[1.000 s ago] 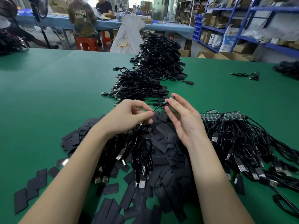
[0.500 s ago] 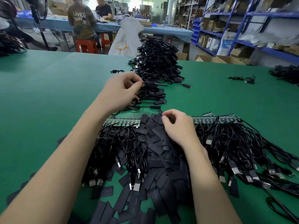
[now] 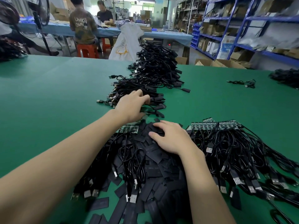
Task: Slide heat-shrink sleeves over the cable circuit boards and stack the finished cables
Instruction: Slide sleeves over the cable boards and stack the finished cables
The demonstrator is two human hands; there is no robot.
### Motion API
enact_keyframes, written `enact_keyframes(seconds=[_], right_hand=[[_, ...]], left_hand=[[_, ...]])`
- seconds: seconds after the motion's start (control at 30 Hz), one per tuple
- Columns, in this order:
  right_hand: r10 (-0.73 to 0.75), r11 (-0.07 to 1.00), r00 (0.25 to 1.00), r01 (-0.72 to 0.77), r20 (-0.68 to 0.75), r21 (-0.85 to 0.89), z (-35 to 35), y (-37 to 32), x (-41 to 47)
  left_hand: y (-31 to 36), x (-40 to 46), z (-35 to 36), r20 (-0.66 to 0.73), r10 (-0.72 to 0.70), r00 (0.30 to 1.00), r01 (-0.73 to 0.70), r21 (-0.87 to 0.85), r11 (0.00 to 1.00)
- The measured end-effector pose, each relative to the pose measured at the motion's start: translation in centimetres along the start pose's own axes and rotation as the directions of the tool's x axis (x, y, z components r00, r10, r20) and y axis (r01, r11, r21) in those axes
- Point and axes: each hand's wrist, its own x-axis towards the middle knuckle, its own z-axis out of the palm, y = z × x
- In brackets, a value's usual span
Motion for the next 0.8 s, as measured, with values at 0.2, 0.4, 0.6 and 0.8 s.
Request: enact_keyframes(seconds=[0.2, 0.4, 0.6, 0.8], right_hand=[[-0.037, 0.996, 0.999, 0.037, -0.011, 0.080, -0.9, -0.4, -0.3], [-0.030, 0.974, 0.998, 0.042, -0.058, 0.222, -0.8, -0.1, -0.3], [-0.022, 0.964, 0.998, 0.037, -0.059, 0.265, -0.7, 0.3, -0.4], [-0.003, 0.950, 0.985, 0.058, -0.175, 0.306, -0.6, 0.4, -0.2]], left_hand=[[0.7, 0.6, 1.4, 0.124, -0.106, 0.987, 0.114, -0.060, 0.992], [-0.4, 2.2, 1.9, 0.239, -0.096, 0.966, 0.122, -0.095, 0.988], [-1.5, 2.1, 2.2, 0.265, -0.097, 0.959, 0.150, -0.189, 0.970], [-0.9, -1.2, 0.9, 0.124, -0.162, 0.979, 0.198, -0.383, 0.902]])
